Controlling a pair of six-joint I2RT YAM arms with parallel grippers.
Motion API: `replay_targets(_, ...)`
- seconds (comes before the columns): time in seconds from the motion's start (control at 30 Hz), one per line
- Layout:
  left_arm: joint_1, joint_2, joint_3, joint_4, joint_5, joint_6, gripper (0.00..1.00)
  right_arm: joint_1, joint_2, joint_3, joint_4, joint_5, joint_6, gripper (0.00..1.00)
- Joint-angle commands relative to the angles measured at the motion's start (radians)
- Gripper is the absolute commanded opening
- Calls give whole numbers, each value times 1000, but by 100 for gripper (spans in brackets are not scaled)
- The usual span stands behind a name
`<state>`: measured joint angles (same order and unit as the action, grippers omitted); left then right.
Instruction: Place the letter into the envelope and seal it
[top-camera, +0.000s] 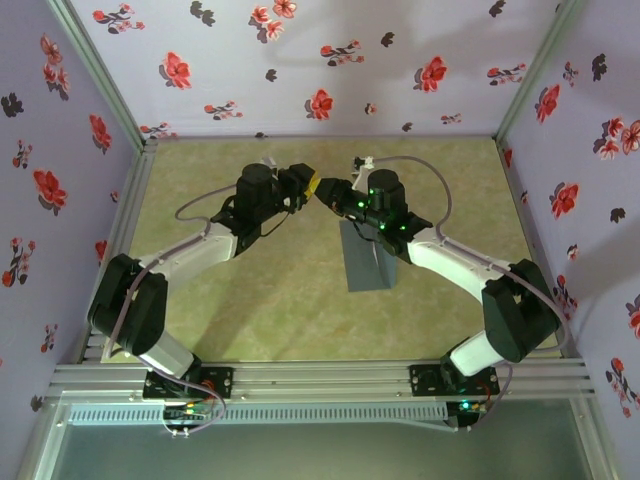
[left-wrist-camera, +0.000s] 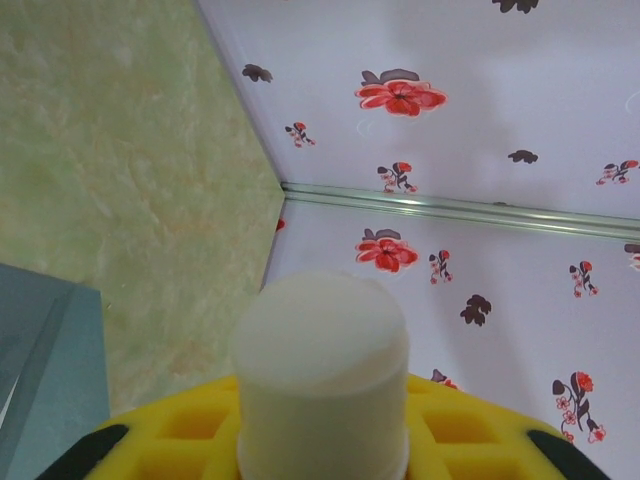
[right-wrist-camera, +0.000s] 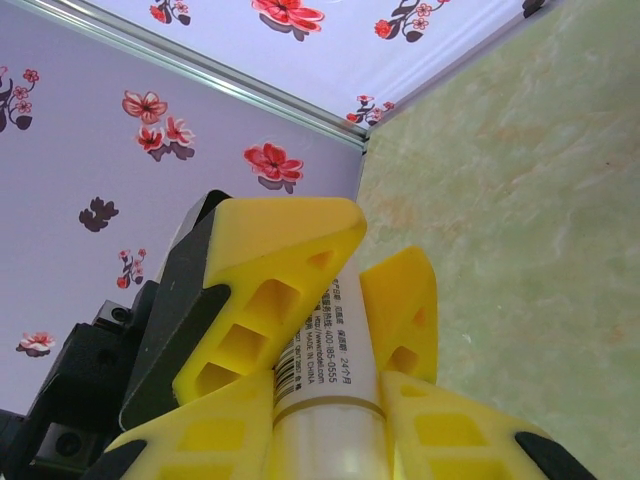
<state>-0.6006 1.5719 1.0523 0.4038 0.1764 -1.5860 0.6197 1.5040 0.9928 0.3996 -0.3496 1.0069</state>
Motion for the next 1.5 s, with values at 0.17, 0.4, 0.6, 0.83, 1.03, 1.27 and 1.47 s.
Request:
replay_targets(0.17,27,12,53,-35,49,91,0,5,-47,14,-102,-5,-85,39)
replay_targets(0.4,80,24,94,-110,106,166,0,-30,-109,1,-192,-13,-125,59)
replay_targets(0.6,155,54,205,-353,205,378,0,-117,-214,-36,-294,-41,-157,53)
replay_targets(0.83,150,151,345,-686,303,750,0,-300,-335,-12,-683,12,-385,24)
replay_targets(1.03,106,222,340,-707,382,847,0,-403,-307,7,-861,50,-517,0)
replay_targets(1.27,-1,312,337,-615,369,822,0,-477,-120,1,-895,79,-581,0)
replay_targets(1.47,-73,411,308,-439,352,752,0,-511,-2,-10,-862,90,-642,0)
